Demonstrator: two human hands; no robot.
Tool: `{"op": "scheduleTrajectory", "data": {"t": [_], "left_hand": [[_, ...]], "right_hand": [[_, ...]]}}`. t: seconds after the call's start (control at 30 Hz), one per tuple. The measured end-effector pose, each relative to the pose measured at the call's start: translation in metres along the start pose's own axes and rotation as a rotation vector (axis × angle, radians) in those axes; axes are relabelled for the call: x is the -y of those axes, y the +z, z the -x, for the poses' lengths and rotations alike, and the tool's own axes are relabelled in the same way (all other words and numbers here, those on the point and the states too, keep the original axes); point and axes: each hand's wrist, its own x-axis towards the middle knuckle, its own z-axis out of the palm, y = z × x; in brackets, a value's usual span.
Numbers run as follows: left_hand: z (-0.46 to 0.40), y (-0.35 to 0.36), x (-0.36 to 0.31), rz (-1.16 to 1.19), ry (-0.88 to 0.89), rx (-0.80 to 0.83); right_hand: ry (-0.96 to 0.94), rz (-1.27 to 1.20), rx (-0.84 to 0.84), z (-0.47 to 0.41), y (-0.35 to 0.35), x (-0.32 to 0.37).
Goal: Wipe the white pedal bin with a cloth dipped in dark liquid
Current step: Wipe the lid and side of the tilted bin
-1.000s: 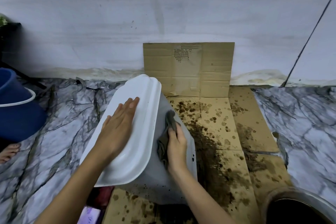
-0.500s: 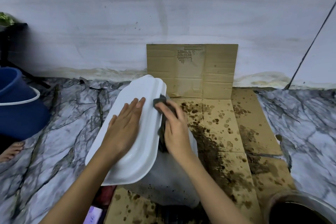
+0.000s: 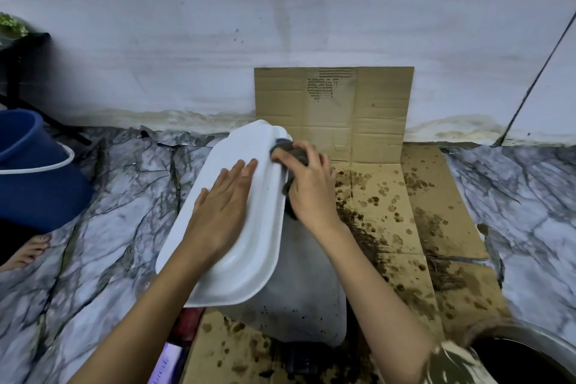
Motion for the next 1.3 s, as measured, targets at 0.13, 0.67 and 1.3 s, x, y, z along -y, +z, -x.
{"op": "scheduleTrajectory", "data": {"t": [0.13,0.67,1.3], "left_hand": [[0.000,0.007,-0.007,-0.024,0.014,0.003],[0.000,-0.003,-0.003,0.049,-0.018,-0.010],[-0.005,0.005,0.002,0.011,0.018,-0.018]], "right_hand": [[0.093,-0.163,-0.059,0.002,0.003,-0.003],[0.246,-0.455,0.028,-0.028,0.019,-0.010],[-0.106,-0.459,-0.229,0.114,0.004,0.023]]}}
